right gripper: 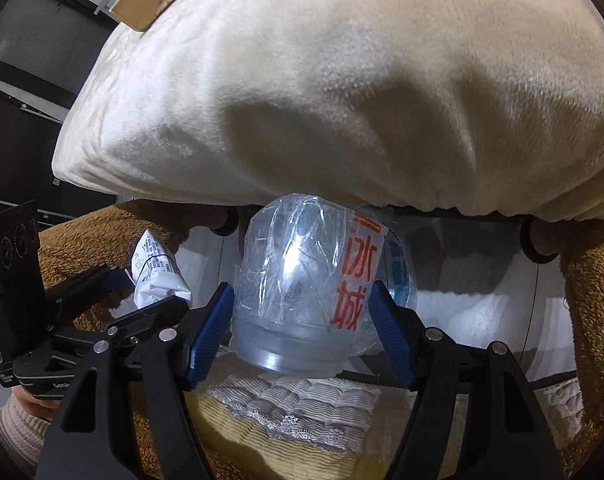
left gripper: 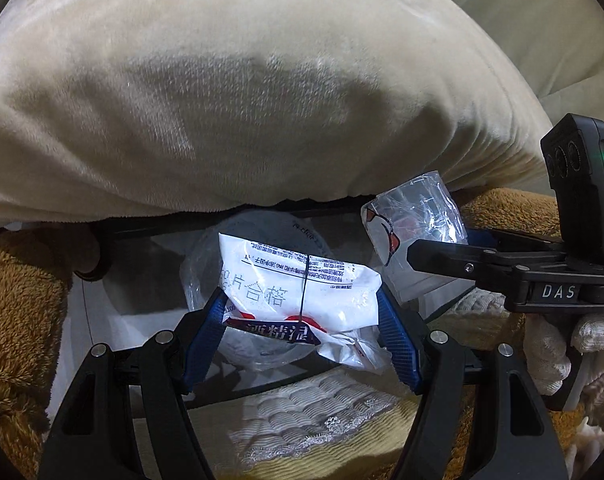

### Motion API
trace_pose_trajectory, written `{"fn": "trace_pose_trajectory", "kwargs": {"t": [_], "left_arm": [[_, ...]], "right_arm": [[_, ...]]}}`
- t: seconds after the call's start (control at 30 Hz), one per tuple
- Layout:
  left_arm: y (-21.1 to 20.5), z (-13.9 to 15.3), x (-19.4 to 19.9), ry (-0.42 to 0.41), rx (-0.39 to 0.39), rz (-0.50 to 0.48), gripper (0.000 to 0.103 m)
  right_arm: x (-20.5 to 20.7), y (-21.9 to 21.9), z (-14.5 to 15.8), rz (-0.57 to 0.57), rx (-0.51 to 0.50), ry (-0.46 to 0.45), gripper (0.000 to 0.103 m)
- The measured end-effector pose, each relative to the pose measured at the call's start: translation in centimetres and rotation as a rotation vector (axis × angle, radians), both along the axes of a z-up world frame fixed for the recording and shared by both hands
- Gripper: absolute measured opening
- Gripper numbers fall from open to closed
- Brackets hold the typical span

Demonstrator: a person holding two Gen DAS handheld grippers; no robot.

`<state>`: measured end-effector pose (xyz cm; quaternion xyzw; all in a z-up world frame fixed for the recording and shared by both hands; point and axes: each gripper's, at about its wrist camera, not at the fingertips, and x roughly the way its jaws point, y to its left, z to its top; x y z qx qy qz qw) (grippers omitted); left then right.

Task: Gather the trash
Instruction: 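Open the left tool over the bin while the right tool releases the cup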

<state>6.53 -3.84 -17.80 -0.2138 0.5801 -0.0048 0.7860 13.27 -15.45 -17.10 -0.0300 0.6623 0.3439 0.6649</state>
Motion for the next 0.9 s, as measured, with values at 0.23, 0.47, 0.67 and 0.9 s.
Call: {"fn": "trace_pose_trajectory", "kwargs": {"t": [0.23,0.47,0.67,0.9], "left_arm": [[-0.2,-2.5,0.8,0.116,-0.005,-0.018,0.070],[-0.3,-3.7,1.0,0.182,-0.009,-0.043,0.070],[-1.1,-4.1,0.9,0.200,-0.006,-0.082,0.072],[-0.8,-3.9,0.9,0.177,0.021,-0.054,0.085]], "right_arm": [[0.6,0.4,-2.4,-0.014,-0.068,0.080,0.069],[0.6,1.1,-3.6,-0.009,-0.111,0.107,0.069],[0.9,0.2,-4.3,-0.025,-0.096,0.137,0.076],[1.0,0.3,-3.7,-0.049,-0.069,0.117,0.081]]}}
